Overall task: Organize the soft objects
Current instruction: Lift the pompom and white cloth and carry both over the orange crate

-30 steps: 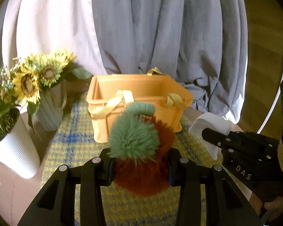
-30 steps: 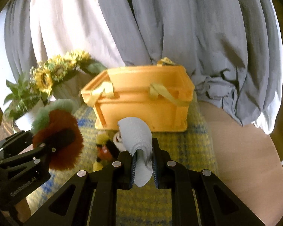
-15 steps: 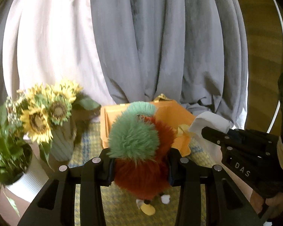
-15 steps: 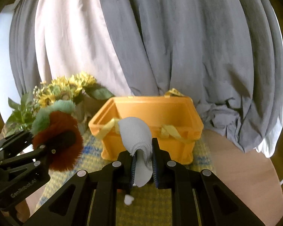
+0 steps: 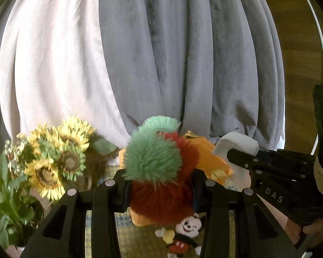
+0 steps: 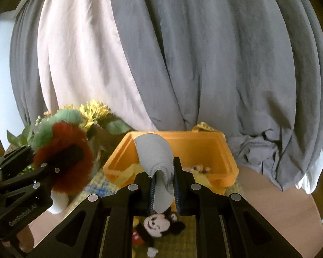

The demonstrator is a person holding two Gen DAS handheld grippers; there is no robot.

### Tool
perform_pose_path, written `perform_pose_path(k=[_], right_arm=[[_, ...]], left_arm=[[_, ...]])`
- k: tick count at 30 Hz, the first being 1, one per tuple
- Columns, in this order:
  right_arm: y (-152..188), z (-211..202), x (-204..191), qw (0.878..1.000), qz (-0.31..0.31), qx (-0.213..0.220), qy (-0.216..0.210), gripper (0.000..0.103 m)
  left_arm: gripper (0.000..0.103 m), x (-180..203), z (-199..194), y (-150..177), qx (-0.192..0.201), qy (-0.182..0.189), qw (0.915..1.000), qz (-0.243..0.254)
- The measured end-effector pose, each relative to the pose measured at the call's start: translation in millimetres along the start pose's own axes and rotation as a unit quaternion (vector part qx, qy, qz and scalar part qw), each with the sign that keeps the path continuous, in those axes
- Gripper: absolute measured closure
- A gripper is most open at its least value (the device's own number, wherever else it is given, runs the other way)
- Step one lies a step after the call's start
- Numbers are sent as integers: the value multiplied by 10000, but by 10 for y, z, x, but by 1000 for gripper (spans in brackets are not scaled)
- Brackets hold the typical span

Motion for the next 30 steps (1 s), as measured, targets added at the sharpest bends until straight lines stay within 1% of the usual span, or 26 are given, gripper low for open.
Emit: perform_pose_path(k=[8, 16, 23, 30], right_arm=[[-218, 184, 116, 9999, 49, 138, 70, 87], [-311, 425, 231, 9998, 111, 131, 52, 87], [-272, 676, 306, 9999, 134, -12, 33, 87], [-180, 1016, 367, 9996, 155, -242, 12, 87]], left_arm=[[63, 10, 211, -222, 165, 76, 9998, 96], [63, -27, 501, -319, 153, 99, 9998, 95], [63, -63, 812, -280, -8, 69, 9999, 112], [62, -117, 1174, -180, -278, 8, 9995, 126]])
Point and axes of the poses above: each gripper's, at about its wrist camera, not at the fingertips, and z roughly the way its jaws point, x to its right, y to its underside, the point moved 10 cm from there along z, roughly the way its jaws point, and after that the axes turned 13 degrees about -z, right-handed, at the moved point
